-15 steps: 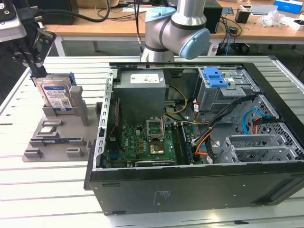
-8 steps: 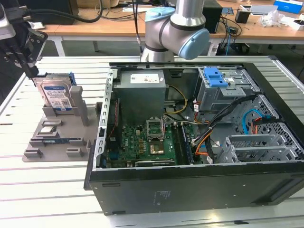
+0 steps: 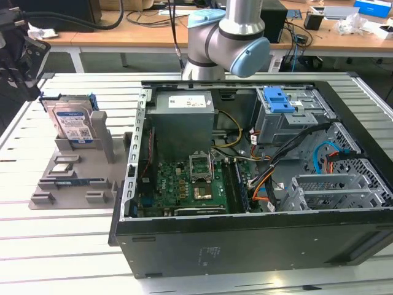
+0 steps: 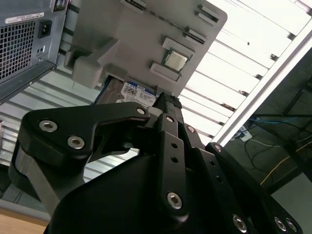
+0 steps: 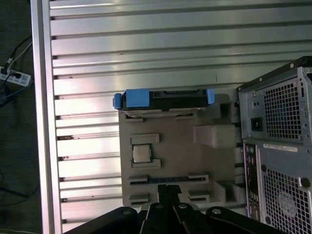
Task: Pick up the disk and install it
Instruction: 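Reach for the disk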
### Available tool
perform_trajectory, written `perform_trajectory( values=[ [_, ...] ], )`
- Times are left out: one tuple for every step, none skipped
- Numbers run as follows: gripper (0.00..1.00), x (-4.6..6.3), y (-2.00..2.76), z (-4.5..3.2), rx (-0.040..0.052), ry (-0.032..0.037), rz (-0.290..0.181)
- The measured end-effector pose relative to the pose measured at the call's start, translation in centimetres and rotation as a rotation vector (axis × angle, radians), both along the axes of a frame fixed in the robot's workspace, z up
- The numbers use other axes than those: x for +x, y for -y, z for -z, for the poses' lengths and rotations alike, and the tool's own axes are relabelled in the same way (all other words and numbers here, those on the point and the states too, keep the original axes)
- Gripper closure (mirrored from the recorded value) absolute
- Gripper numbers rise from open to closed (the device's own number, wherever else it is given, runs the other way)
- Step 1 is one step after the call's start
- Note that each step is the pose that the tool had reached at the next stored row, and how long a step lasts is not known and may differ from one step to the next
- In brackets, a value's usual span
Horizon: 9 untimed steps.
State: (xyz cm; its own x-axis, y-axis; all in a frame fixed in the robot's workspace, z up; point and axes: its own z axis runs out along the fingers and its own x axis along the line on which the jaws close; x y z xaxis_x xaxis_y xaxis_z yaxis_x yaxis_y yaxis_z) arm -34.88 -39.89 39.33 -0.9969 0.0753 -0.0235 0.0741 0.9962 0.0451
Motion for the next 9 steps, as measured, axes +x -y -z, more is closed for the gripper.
perform_trajectory(
  values=[
    [0.89, -0.2, 0.0, 0.0, 0.0, 0.0, 0.0],
    [0.89, -0.4, 0.0, 0.0, 0.0, 0.0, 0.0],
    [0.89, -0.6, 0.0, 0.0, 0.0, -0.0001, 0.0],
    [0.89, -0.7, 0.0, 0.0, 0.0, -0.0001, 0.0],
    [0.89, -0.8, 0.0, 0.0, 0.0, 0.0, 0.0],
    [0.89, -1.0, 0.0, 0.0, 0.0, 0.0, 0.0],
    [0.89, -1.1, 0.0, 0.0, 0.0, 0.0, 0.0],
    [0.89, -1.3, 0.0, 0.0, 0.0, -0.0001, 0.0],
    [0.89, -1.5, 0.0, 0.0, 0.0, 0.0, 0.0]
  ],
)
